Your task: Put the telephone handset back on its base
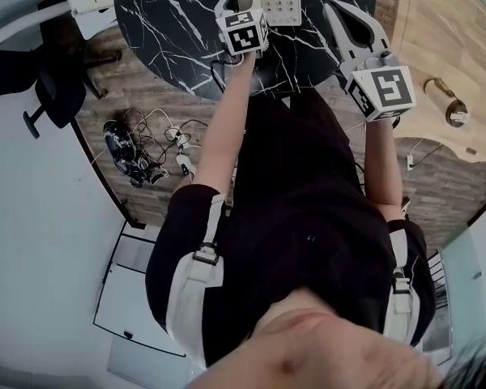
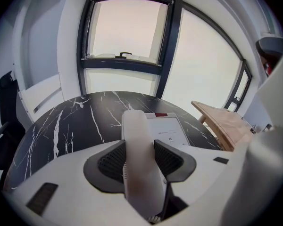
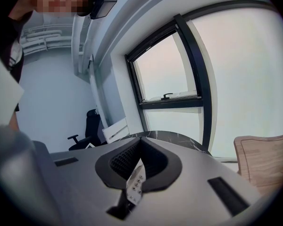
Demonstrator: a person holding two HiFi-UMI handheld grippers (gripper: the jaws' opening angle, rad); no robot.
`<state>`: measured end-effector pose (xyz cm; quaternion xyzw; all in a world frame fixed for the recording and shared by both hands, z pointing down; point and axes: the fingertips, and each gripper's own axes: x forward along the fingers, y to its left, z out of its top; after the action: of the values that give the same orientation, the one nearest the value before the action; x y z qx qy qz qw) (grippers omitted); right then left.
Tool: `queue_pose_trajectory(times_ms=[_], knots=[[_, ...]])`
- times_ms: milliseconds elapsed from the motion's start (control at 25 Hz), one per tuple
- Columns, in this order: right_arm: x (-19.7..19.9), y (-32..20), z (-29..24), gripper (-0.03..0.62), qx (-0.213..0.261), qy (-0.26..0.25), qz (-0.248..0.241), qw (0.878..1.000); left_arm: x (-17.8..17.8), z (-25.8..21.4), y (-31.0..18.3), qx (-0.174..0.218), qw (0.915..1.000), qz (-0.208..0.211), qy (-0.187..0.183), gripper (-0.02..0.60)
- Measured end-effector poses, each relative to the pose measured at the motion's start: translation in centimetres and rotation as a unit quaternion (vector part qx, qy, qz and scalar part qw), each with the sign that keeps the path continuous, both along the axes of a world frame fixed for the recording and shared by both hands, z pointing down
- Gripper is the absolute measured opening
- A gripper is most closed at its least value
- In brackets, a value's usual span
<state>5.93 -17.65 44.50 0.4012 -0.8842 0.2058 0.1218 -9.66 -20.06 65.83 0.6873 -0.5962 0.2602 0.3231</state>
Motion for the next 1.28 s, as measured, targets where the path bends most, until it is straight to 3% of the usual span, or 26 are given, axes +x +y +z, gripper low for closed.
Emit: queue_pose_trajectory(times_ms=[800,1280], knots=[[0.9,1.2,-0.5,0.029,0.005,-0.004,-0.002,1.0,-0.1,-0.3,1.3,0.002,0.9996,-0.001,-0.026,0.23],[1.6,2.9,-2.3,0.029,0.03,-0.02,-0.031,0.999,0.2,-4.8,4.1,0.048,0.9978,-0.017,-0.043,0.207]])
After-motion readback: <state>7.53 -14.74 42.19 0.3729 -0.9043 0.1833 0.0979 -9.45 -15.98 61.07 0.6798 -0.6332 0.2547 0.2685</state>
